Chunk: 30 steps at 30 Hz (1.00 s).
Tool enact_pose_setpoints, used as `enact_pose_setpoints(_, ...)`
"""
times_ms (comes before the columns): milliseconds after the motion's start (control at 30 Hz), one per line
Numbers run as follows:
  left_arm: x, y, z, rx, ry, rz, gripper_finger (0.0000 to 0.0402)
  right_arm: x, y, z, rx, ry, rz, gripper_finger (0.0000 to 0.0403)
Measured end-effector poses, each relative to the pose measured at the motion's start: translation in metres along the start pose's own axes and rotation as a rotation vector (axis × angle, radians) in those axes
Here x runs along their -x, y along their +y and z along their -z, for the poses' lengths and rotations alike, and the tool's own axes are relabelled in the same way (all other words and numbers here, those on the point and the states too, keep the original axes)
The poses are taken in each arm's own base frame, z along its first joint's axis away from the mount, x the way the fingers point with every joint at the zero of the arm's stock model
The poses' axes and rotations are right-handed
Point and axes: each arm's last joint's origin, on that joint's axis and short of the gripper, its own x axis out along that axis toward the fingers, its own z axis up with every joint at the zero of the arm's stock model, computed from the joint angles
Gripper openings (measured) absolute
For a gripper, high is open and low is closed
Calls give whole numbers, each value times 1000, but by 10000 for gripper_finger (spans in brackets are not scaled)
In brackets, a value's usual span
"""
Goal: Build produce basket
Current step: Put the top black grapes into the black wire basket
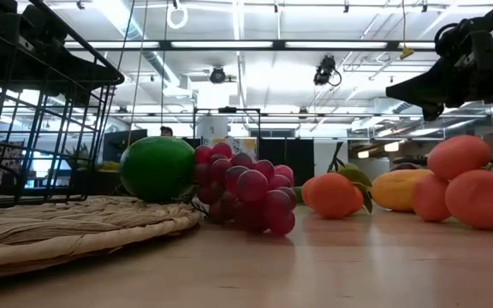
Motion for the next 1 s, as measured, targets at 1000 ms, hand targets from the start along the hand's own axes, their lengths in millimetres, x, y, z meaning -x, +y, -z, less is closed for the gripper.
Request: enact_pose_setpoints(1000, 1, -2, -163, 288, -467, -102, 14, 17, -6, -94, -392, -654, 169, 16)
